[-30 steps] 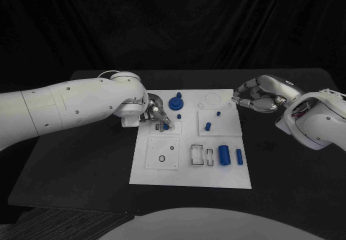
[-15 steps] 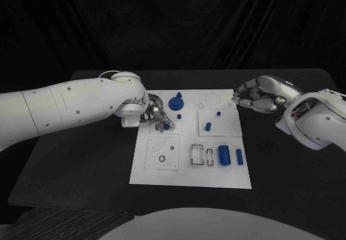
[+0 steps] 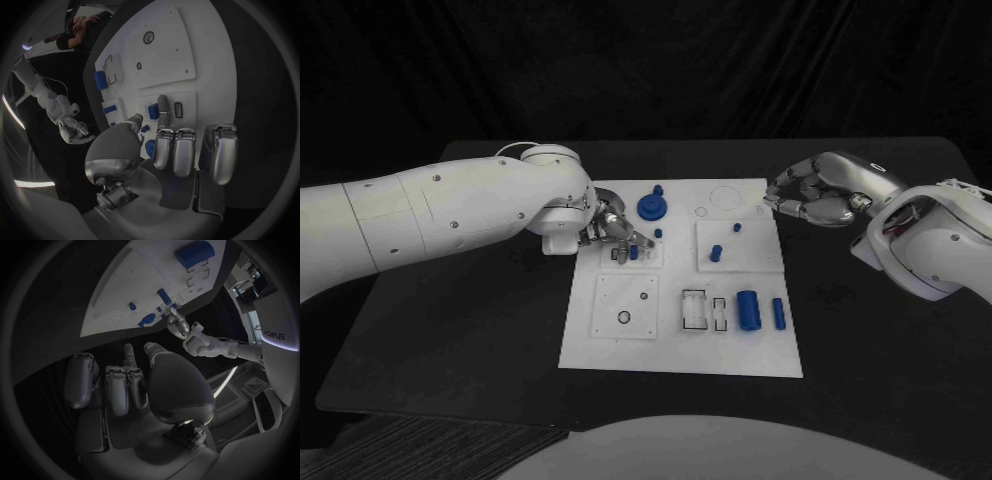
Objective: Assemble the parts on the task board
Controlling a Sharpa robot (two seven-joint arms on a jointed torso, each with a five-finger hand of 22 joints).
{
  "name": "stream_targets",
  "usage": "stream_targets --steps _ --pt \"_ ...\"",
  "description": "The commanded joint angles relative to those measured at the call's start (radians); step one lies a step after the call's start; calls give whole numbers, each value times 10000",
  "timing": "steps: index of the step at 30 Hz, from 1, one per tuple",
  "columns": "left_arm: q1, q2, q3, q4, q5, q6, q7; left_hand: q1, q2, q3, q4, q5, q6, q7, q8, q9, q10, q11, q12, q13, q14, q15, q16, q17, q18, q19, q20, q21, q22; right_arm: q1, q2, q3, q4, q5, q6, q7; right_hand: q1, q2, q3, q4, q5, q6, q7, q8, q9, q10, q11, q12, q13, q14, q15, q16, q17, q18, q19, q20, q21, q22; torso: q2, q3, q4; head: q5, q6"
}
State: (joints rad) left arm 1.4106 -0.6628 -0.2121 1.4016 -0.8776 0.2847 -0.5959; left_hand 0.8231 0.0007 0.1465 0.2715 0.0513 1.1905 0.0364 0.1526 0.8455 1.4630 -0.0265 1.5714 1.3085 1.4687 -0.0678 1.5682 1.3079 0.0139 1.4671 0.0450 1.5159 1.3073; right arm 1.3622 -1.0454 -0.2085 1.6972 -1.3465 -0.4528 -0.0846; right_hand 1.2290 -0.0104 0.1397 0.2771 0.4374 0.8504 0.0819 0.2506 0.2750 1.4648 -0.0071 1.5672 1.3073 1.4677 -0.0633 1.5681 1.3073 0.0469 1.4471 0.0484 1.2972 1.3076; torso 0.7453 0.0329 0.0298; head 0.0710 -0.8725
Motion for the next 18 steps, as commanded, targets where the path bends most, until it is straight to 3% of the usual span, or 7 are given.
stream_targets --steps 1,10,13,18 --pt "-23 -33 2 53 36 -323 124 -132 -24 -273 149 -39 6 -34 69 150 1078 0 -6 2623 1021 -6 26 2629 37 559 2 -28 2347 -27 -22 6 8 -14 -8 -148 112 -25 61 -4 33 -5 43 -61 -12 1060 9 36 2635 1031 -7 27 2635 161 -63 0 -33 1784 2 0 4 -19 -2" --pt "66 -505 7 605 36 -903 159 6 36 -525 151 -34 47 -85 230 470 1078 -46 -6 2623 1021 -50 26 2629 15 627 -35 45 2389 -27 -74 6 23 -14 -132 -125 111 -34 59 2 45 -5 47 -62 -14 1060 11 36 2635 1031 -6 27 2635 164 -71 0 -52 1779 7 -6 -2 -45 -2" --pt "243 -697 8 816 36 -1034 155 109 64 -595 136 -31 43 -102 283 594 1078 -62 -6 2623 1021 -65 26 2629 9 644 -50 62 2399 -27 -89 7 26 -14 -134 -130 108 -38 57 6 48 -5 49 -62 -15 1060 11 36 2635 1031 -6 27 2635 162 -66 0 -42 1782 13 -8 -7 -43 -2" --pt "679 -1016 9 1121 35 -1115 106 284 105 -773 142 -29 51 -141 421 875 1078 -97 -6 2623 1021 -98 26 2629 -1 679 -82 96 2419 -26 -108 7 23 -14 -148 -137 104 -40 55 10 50 -4 50 -62 -15 1060 12 36 2635 1031 -6 27 2635 161 -64 0 -39 1783 16 -6 3 -47 -2"
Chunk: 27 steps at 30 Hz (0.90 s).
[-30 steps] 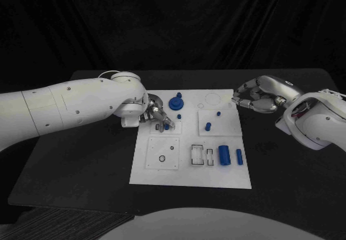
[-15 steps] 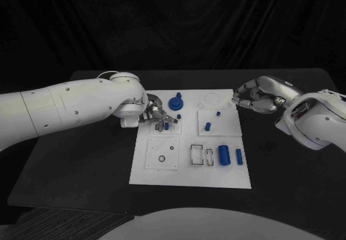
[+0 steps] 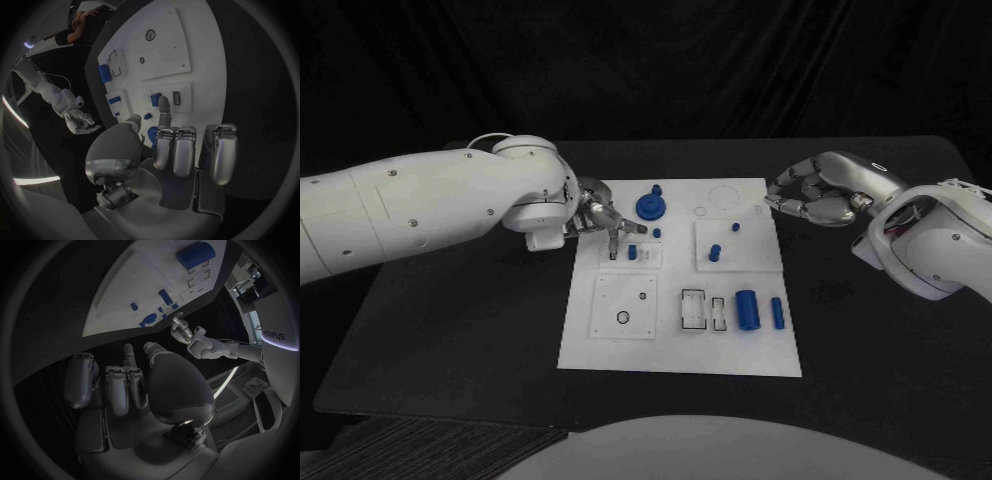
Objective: Assemble the parts on the task board
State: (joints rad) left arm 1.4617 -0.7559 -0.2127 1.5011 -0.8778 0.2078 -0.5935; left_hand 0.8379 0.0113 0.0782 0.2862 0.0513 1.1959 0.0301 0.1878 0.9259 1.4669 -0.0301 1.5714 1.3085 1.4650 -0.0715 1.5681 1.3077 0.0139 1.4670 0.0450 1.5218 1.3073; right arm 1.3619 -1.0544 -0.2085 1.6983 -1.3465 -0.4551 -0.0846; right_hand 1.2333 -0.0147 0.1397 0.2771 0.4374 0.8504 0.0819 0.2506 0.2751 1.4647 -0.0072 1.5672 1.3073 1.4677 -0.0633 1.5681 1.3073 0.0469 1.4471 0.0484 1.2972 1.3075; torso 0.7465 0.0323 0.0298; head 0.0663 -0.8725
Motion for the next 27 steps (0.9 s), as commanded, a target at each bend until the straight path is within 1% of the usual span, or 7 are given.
stream_targets --steps 1,5,7,8,14,19,27 --pt "265 -154 15 179 36 -332 64 182 12 -130 -6 -29 8 -90 122 153 1039 -72 -6 2623 1058 -69 27 2631 -3 685 -89 41 2423 -22 -21 6 12 -14 -130 -139 62 3 55 10 50 -4 50 -62 -16 1061 13 36 2635 1031 -6 27 2635 161 -63 0 -39 1784 3 3 7 -5 -2" --pt "545 -377 16 293 36 -333 95 322 50 -191 -31 -22 -33 -103 204 317 1039 -85 -6 2623 1058 -83 27 2631 -6 693 -104 47 2428 -22 -23 6 5 -14 -126 -144 62 3 55 10 50 -4 50 -62 -16 1061 13 36 2635 1031 -6 27 2635 161 -63 0 -39 1784 0 17 11 1 -2" --pt "620 -412 16 262 36 -377 146 733 121 -291 -94 -7 -273 -111 521 904 1039 -91 -6 2623 1058 -103 27 2631 -12 712 -112 62 2440 -22 -20 6 -3 -14 -120 -143 62 3 55 10 50 -4 50 -62 -16 1061 13 36 2635 1031 -6 27 2635 161 -63 0 -39 1784 2 21 11 9 -2" --pt "644 -410 16 226 36 -375 159 925 165 -335 -110 24 -405 -122 739 1255 1039 -95 -6 2623 1058 -126 27 2631 -17 726 -103 73 2448 -22 -16 6 -9 -14 -118 -140 62 3 55 10 50 -4 50 -62 -16 1061 13 36 2635 1031 -6 27 2635 161 -63 0 -39 1784 5 21 14 7 -2" --pt "719 -231 16 -297 36 -178 201 1352 360 -493 -99 93 -831 -137 1260 2195 1039 -116 -6 2623 1058 -112 27 2631 -27 761 -135 105 2473 -23 18 6 -34 -14 -113 -118 55 -6 51 21 58 -5 51 -64 -18 1061 14 36 2635 1031 -5 27 2635 164 -68 0 -51 1781 6 15 11 3 -2" --pt "734 -5 14 -962 36 -74 244 1642 412 -493 -200 326 -959 -149 1381 2460 1039 -124 -6 2623 1058 -119 27 2631 -26 761 -140 99 2475 -24 17 6 -45 -14 -83 -115 58 -10 51 21 64 -14 49 -70 -21 1061 14 36 2635 1031 -5 27 2635 164 -69 0 -53 1781 -7 17 33 -35 -2" --pt "719 332 12 -1865 36 110 283 1757 427 -488 -247 428 -1002 -154 1408 2538 1039 -128 -6 2623 1058 -121 27 2631 -24 757 -143 90 2474 -31 26 6 -60 -14 -26 -116 64 -9 55 20 73 -20 48 -73 -24 1061 13 36 2635 1031 -5 27 2635 164 -68 0 -54 1781 2 -12 -13 20 -2"
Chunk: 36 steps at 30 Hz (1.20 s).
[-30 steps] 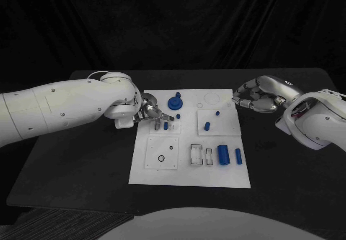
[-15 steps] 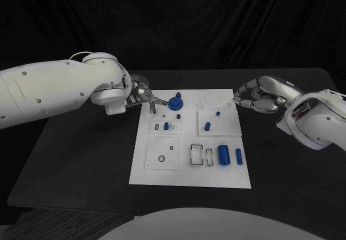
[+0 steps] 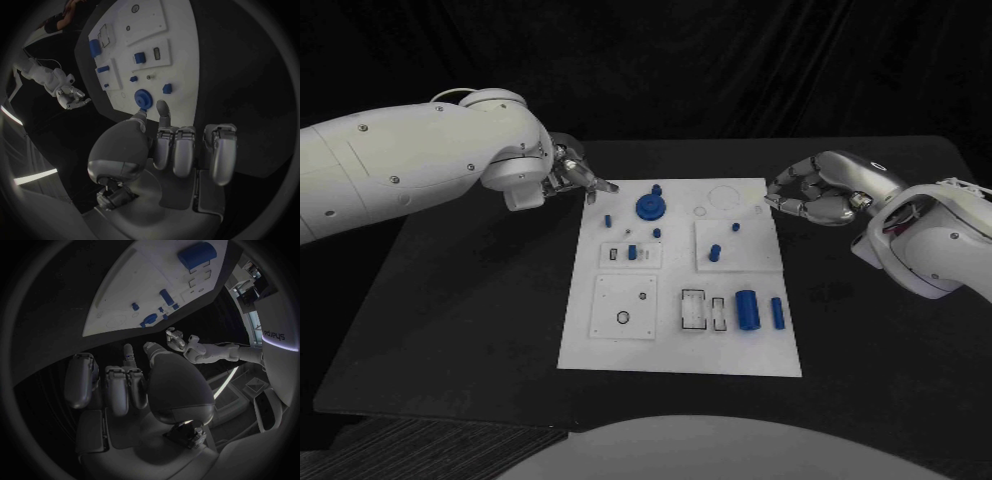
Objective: Assemble the parts on the task board
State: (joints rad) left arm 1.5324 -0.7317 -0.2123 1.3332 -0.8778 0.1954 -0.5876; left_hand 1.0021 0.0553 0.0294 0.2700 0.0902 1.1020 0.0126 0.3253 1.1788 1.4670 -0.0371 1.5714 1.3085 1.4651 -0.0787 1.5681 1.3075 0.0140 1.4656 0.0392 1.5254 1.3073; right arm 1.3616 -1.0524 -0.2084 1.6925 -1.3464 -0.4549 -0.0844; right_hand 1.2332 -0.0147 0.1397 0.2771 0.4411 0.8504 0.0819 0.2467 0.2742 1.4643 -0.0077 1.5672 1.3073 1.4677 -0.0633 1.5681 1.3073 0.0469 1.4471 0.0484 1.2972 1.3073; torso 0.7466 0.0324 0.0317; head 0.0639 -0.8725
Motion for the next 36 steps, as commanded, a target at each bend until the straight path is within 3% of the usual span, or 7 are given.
stream_targets --steps 1,12,15,18,23,28,36 --pt "4 142 8 -300 37 250 243 135 -13 0 -95 49 -73 21 31 16 1038 -58 -6 2623 1057 -49 27 2633 -23 767 -85 49 2472 -32 11 5 -6 -15 -22 -118 65 -9 55 20 36 -20 48 -35 -14 1065 18 36 2635 1031 -5 27 2635 164 -69 0 -55 1782 4 -15 -35 54 -2" --pt "-239 725 6 -1183 37 238 410 127 -66 -121 -49 35 -330 93 -113 36 1038 -10 -6 2623 1057 -20 27 2633 -11 735 -69 0 2458 -71 73 5 -24 -15 7 -98 97 0 75 9 59 -28 44 -40 -18 1065 15 36 2635 1031 -7 27 2635 162 -63 -1 -47 1785 -6 -9 -13 36 -2" --pt "-301 814 6 -1318 37 230 450 151 -34 -197 -8 8 -582 199 -436 -121 1038 69 -6 2623 1057 44 27 2633 -9 726 -15 -13 2457 -75 62 5 -17 -15 4 -94 113 2 84 3 68 -28 43 -40 -20 1065 13 36 2635 1031 -8 27 2635 165 -68 -1 -62 1781 -9 -5 -5 -5 -2" --pt "-339 865 6 -1415 37 213 489 249 55 -353 27 26 -783 473 -1513 -1235 1038 282 -6 2623 1057 262 27 2633 -7 723 163 -25 2458 -77 50 5 -12 -15 10 -97 113 2 84 3 68 -28 43 -40 -20 1065 13 36 2635 1031 -8 27 2635 165 -68 -1 -62 1781 -5 -6 6 -16 -2" --pt "-394 932 6 -1520 37 261 528 312 85 -465 13 30 -766 577 -2073 -2022 1038 403 -6 2623 1057 339 27 2633 -7 723 262 -28 2458 -78 52 5 -9 -15 16 -98 113 2 84 3 68 -28 43 -40 -20 1065 13 36 2635 1031 -8 27 2635 165 -68 -1 -62 1781 -5 -11 -10 11 -2" --pt "-448 980 6 -1522 37 299 561 364 103 -479 -17 44 -668 580 -2151 -2201 1038 413 -6 2623 1057 354 27 2633 -6 722 282 -30 2457 -79 70 5 -18 -15 19 -93 113 2 84 3 68 -28 43 -40 -20 1065 13 36 2635 1031 -8 27 2635 165 -68 -1 -62 1781 0 -9 -39 52 -2" --pt "-612 1079 6 -1531 37 402 615 487 133 -467 -107 104 -419 532 -2125 -2330 1038 386 -6 2623 1057 345 27 2633 -2 713 288 -43 2453 -87 78 5 -15 -15 15 -83 139 3 97 -8 85 -25 44 -39 -21 1065 12 36 2635 1031 -9 27 2635 165 -66 -2 -62 1782 -1 10 -9 19 -2"
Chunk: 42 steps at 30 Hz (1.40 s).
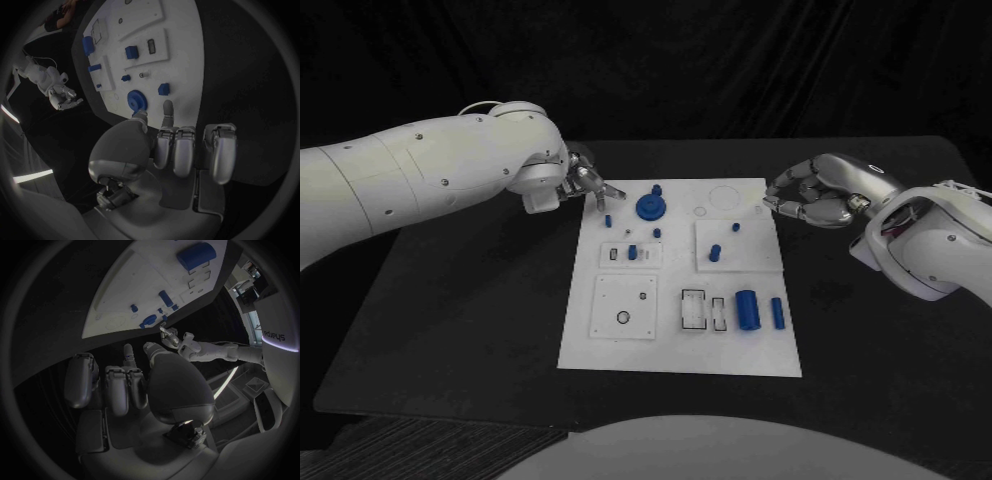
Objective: Assemble the parts on the task board
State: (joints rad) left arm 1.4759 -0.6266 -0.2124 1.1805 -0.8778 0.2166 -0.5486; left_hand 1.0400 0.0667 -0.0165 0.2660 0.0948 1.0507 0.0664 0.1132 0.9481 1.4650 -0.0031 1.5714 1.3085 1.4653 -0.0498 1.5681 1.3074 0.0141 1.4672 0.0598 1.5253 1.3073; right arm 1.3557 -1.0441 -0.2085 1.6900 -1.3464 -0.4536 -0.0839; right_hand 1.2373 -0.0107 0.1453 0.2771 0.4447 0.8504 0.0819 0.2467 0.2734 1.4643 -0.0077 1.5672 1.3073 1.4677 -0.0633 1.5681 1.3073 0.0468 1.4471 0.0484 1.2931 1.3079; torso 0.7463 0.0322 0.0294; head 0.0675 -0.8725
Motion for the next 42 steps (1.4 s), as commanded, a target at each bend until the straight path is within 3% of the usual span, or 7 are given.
stream_targets --steps 1,10,26,33,42 --pt "-62 30 6 -9 37 208 230 123 23 -8 -79 62 132 -18 8 -30 1058 41 -6 2623 1055 51 27 2634 -3 697 80 -41 2453 -28 -7 6 13 -15 4 -88 99 -38 41 -8 49 -25 43 -39 -13 1065 12 36 2635 1031 -9 27 2635 165 -66 -2 -22 1776 4 11 17 -39 -2" --pt "-156 4 6 3 37 335 230 185 40 3 -130 81 257 -53 61 -38 1058 16 -6 2623 1055 36 27 2634 4 680 71 -66 2444 -37 -9 6 11 -15 5 -89 99 -38 41 -8 49 -25 43 -39 -13 1065 12 36 2635 1031 -9 27 2635 165 -66 -2 -22 1776 -2 -8 5 -10 -2" --pt "-248 -3 5 9 29 591 112 249 45 -3 -203 99 421 -110 205 76 1058 -28 -6 2623 1055 4 27 2634 13 659 48 -96 2434 -80 -3 6 0 -15 17 -93 120 -38 51 -16 65 -20 44 -38 -14 1065 12 36 2635 1031 -10 27 2635 167 -69 -3 -33 1773 -4 0 23 -19 -2" --pt "-295 -19 5 35 29 660 92 256 52 -8 -218 100 446 -125 254 135 1058 -39 -6 2623 1055 -5 27 2634 23 633 38 -133 2420 -91 1 6 -10 -15 19 -100 120 -38 51 -16 65 -20 44 -38 -14 1065 12 36 2635 1031 -10 27 2635 167 -69 -3 -33 1773 -1 -2 0 6 -2" --pt "-313 -3 5 62 29 673 110 384 72 26 -357 374 390 -158 350 325 1058 -73 -6 2623 1055 -39 27 2634 24 629 4 -138 2419 -98 3 6 -23 -15 27 -112 120 -38 51 -16 65 -20 44 -38 -14 1065 12 36 2635 1031 -10 27 2635 167 -69 -3 -33 1773 -5 4 7 -6 -2"
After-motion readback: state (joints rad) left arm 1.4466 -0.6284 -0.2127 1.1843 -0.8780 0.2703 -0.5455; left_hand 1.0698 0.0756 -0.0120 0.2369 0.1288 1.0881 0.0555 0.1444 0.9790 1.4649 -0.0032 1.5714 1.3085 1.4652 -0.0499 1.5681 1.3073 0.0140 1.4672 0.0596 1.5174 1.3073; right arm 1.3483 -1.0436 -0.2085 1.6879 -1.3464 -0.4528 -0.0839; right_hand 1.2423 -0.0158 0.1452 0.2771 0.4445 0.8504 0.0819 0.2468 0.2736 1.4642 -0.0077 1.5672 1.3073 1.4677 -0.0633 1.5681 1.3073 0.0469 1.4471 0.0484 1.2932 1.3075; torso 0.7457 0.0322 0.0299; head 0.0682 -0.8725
